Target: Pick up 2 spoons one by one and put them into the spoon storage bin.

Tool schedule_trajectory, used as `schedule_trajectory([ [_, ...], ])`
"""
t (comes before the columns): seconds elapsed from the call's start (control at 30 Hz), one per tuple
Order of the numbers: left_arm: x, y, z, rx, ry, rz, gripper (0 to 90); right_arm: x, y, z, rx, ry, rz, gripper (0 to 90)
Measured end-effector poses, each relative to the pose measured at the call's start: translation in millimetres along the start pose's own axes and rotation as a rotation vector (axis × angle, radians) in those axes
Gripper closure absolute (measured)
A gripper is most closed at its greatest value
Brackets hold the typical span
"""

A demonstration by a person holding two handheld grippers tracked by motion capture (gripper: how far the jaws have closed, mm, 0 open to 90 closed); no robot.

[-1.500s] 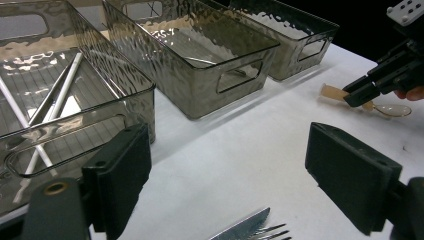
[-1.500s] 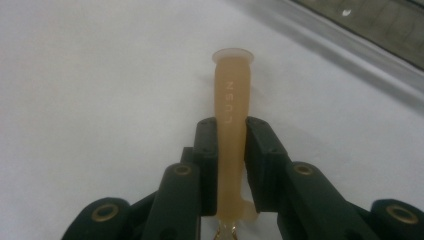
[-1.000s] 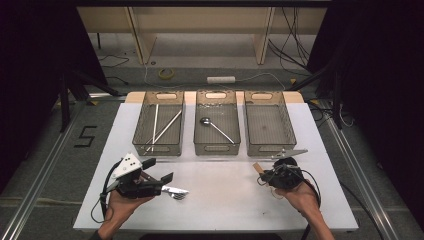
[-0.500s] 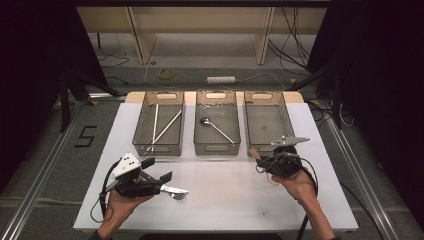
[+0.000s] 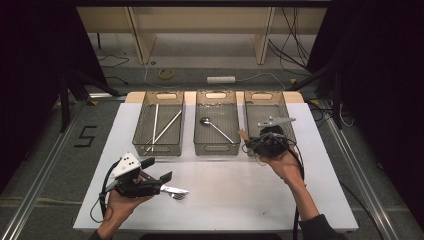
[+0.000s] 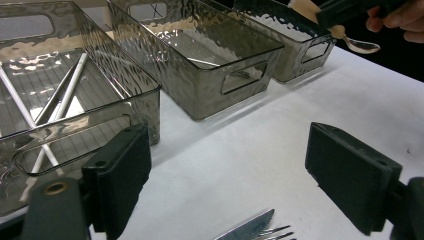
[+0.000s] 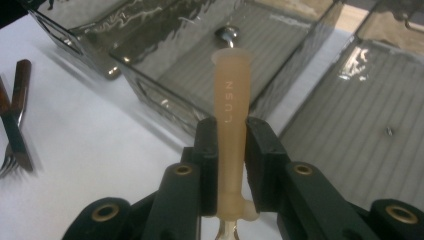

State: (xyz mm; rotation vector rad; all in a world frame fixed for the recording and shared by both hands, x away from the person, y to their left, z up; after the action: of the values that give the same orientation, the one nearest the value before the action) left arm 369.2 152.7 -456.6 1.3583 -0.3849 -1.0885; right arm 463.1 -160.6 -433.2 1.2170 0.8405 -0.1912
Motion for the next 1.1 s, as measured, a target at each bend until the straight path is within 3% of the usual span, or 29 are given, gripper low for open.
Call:
schedule_trajectory([
  [0.27,-0.4,0.2,-0.1,0.001,-0.001,0.003,17.9,14.6,27.1,-8.1,0.009,0.030,0.025,77.3],
  [0.53,-0.5,0.0,0.1,-0.001,-0.002,0.004,17.9,28.3,50.2,-14.5,0.018,0.031,0.040,77.3],
  [1.1,-0.6,0.0,0.9,-0.001,-0.007,0.005,17.9,62.0,82.9,-18.4,0.035,0.002,0.031,77.1],
])
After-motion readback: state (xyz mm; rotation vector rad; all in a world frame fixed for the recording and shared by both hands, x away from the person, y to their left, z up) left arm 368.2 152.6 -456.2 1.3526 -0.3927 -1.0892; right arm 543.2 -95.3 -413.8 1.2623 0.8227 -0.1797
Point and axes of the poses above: each handheld gripper's, and its own axes: x roughly forward along the jaws, y roughly out of its top, z roughly to its right, the point moved 7 cm from there along x, roughly forward along the jaws, and after that the axes turned 14 degrees about -y, right-handed, at the moved point
